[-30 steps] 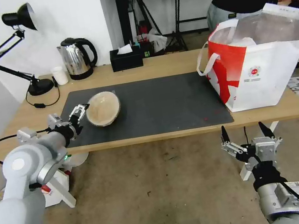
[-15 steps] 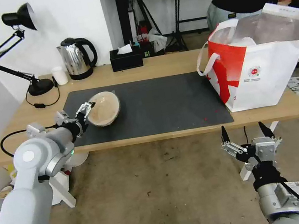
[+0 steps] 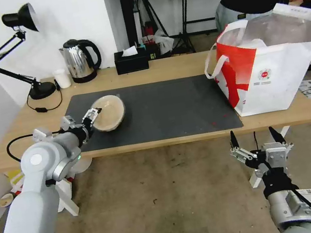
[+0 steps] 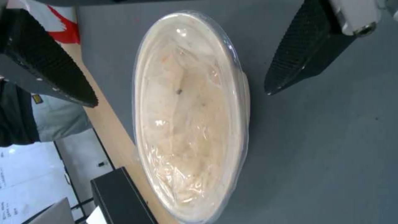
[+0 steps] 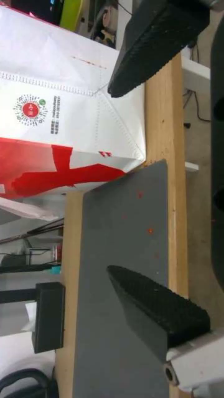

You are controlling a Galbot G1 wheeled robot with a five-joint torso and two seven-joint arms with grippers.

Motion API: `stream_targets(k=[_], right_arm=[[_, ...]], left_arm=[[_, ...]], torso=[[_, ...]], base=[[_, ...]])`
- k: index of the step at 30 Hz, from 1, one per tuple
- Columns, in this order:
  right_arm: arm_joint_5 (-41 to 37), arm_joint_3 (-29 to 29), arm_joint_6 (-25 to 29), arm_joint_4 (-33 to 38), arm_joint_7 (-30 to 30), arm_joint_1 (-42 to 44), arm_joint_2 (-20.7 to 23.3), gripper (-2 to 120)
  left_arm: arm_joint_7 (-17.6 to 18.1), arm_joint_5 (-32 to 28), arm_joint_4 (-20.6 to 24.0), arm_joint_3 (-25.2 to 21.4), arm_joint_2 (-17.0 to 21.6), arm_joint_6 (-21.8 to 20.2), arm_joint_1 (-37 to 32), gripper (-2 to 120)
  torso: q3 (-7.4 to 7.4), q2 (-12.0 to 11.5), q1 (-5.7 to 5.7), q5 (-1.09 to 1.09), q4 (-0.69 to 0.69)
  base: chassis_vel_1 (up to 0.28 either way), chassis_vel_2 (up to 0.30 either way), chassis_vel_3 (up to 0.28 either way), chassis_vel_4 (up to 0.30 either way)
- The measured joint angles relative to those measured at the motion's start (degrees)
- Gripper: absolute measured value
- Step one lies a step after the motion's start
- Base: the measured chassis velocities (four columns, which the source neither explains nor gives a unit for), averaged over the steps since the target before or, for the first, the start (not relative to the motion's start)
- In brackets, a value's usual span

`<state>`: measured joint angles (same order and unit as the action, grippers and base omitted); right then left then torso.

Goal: Pick up the trash from the table and place it into the takeout bag.

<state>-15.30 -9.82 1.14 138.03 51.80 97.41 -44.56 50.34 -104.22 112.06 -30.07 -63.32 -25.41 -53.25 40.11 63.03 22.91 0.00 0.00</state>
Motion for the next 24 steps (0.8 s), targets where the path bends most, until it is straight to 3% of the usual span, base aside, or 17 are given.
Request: stream_targets(k=[24], right_arm=[[0.0,0.0,0.0,0.0,0.0,0.0,0.0,100]], left_arm=[[0.4,0.7,-3.7,2.2,-1.7,-1.3,2.7,100]], torso=[[0.00,0.0,0.01,0.00,0.00]], base=[[0.000,0.000,0.000,0.000]])
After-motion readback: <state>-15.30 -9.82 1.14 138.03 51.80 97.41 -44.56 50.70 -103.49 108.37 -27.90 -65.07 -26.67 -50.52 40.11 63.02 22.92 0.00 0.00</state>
